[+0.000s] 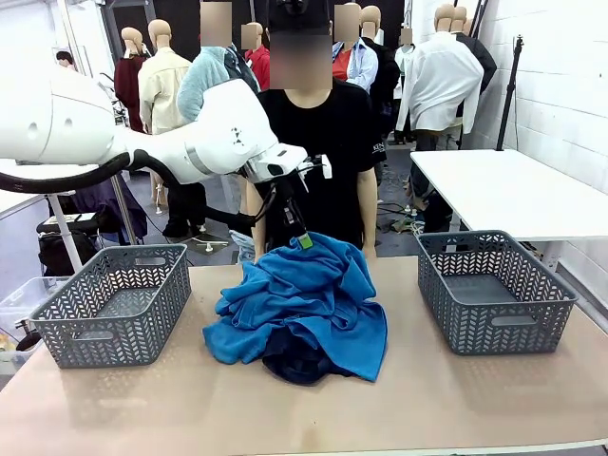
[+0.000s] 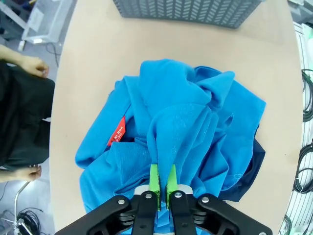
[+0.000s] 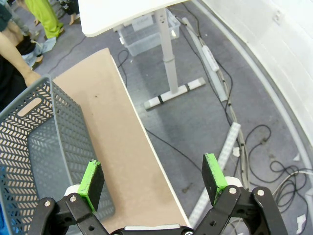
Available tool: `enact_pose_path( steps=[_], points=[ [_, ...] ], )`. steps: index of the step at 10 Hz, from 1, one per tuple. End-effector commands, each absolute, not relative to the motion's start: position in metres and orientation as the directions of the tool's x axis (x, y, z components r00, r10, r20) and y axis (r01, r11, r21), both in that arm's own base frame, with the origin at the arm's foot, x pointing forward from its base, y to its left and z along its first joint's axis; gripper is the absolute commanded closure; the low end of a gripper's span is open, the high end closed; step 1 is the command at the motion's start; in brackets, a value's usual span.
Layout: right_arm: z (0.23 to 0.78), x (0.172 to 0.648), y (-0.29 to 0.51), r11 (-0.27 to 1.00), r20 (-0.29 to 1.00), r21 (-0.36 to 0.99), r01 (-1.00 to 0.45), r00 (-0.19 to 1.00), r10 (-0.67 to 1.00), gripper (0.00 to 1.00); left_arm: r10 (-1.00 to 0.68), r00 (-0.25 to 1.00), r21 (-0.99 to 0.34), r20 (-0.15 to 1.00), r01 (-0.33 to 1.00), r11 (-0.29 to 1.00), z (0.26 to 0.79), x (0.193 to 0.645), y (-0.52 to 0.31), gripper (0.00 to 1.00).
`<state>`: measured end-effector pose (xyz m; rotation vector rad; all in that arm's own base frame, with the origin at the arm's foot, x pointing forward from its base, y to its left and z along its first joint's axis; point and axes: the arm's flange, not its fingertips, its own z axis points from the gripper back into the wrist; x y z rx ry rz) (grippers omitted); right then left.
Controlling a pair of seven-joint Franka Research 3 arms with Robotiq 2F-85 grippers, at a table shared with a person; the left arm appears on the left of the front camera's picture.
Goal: Sort the tops and bottoms.
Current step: Lift clothes from the center of the table with your left hand.
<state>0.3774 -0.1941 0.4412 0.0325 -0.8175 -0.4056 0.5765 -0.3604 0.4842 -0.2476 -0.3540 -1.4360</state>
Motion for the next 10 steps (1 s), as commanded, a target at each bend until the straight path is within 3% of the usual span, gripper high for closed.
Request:
enact_pose_path(
  steps=[1,3,8,10],
  points=[
    [0.442,0.379,-0.191,0.914,0.697,0.194,0.355,0.606,-0.384,0.0,-0.909,0.079,0.056,0.41,0.992,0.111,0.503,0.564,-0.348,1.0],
    [0.442,0.379,-0.191,0.914,0.697,0.194,0.355,0.606,-0.384,0.0,-0.903,0.037,0.126,0.428,0.987,0.1,0.542,0.549,-0.342,1.0],
    [0.442,0.379,-0.191,0.914,0.697,0.194,0.355,0.606,-0.384,0.0,-0.929,-0.083,0.477,0.36,0.872,0.107,0.705,0.478,-0.344,1.0],
    [0.442,0.379,-0.191,0.914,0.697,0.194,0.355,0.606,-0.384,0.0,-0.929,-0.055,0.542,0.365,0.824,0.164,0.767,0.451,-0.337,1.0]
  ],
)
